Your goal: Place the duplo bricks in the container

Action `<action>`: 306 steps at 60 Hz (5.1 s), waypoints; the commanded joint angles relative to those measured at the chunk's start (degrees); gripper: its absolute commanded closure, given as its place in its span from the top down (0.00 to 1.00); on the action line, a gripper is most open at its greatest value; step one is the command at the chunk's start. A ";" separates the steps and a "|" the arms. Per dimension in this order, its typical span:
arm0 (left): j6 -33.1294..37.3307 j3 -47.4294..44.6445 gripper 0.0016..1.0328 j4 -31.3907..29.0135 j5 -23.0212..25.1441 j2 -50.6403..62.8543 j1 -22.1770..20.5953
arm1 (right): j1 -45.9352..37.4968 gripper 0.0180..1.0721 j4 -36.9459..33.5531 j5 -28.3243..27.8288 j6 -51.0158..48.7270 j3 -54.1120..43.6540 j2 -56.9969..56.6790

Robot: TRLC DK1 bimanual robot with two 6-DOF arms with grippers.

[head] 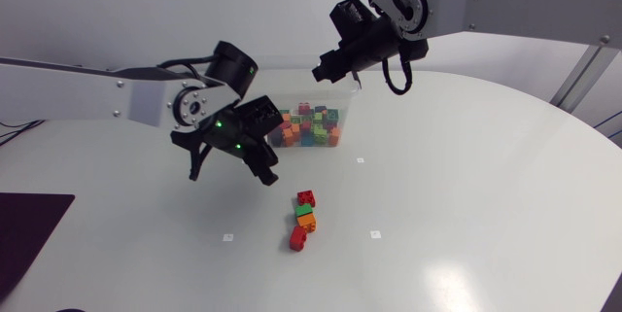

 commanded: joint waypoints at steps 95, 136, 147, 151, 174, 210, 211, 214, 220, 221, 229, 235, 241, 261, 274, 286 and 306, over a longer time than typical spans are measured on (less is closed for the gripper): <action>-11.23 35.45 0.38 6.93 10.60 17.82 10.56 | 3.78 0.84 0.44 -0.81 -12.30 -34.58 -22.52; -2.18 18.31 0.95 0.16 10.42 -0.11 11.00 | 8.27 0.84 -12.92 -8.11 -34.36 -30.36 -14.52; 3.36 7.50 0.95 -1.25 10.25 -7.58 11.18 | 10.20 0.84 -15.91 -6.79 -36.12 -26.23 -10.74; 5.90 3.64 0.95 -1.42 10.25 -9.69 11.09 | 10.64 0.84 -15.91 -6.70 -36.38 -25.79 -9.77; 12.58 -10.78 0.95 -0.98 10.33 -14.96 11.35 | 14.07 0.84 -19.60 -4.15 -41.39 -24.21 -5.11; 16.19 -18.51 0.95 -0.81 10.77 -19.09 14.52 | 20.04 0.84 -24.17 4.02 -46.49 -18.67 2.53; 16.28 -18.51 0.95 -0.81 10.86 -19.09 14.52 | 20.04 0.84 -24.17 4.02 -46.49 -18.41 2.80; 16.28 -18.86 0.95 -0.72 10.95 -19.36 14.69 | 20.13 0.84 -24.17 4.11 -46.66 -17.71 3.41; 16.36 -19.39 0.95 -0.63 11.13 -19.97 14.78 | 20.31 0.84 -24.26 4.55 -47.19 -16.48 4.73; 16.36 -19.48 0.95 -0.63 11.13 -20.15 14.87 | 20.31 0.84 -24.26 4.55 -47.28 -16.30 4.90; 16.80 -20.36 0.95 -0.28 11.21 -20.67 15.57 | 20.22 0.84 -24.35 4.55 -47.63 -14.46 6.40; 17.15 -20.45 0.95 -0.19 11.21 -20.67 16.10 | 20.31 0.84 -24.26 4.55 -47.72 -14.10 7.28; 17.15 -20.36 0.95 -0.19 11.21 -20.67 16.10 | 20.31 0.84 -24.26 4.64 -47.80 -14.19 8.07; 16.80 -19.74 0.95 -0.02 11.21 -19.97 15.22 | 21.19 0.47 -23.12 4.29 -46.75 -16.04 8.95; 16.72 -20.01 0.95 -0.02 11.21 -19.80 13.11 | 20.57 0.39 -23.03 4.20 -45.78 -18.32 5.26; 16.63 -20.45 0.95 -0.02 11.30 -19.44 9.68 | 16.79 0.39 -23.91 4.11 -44.99 -17.71 -0.37; 15.40 -21.50 0.95 0.78 11.30 -16.19 2.74 | 7.04 0.39 -23.38 -1.08 -39.63 -8.30 -3.97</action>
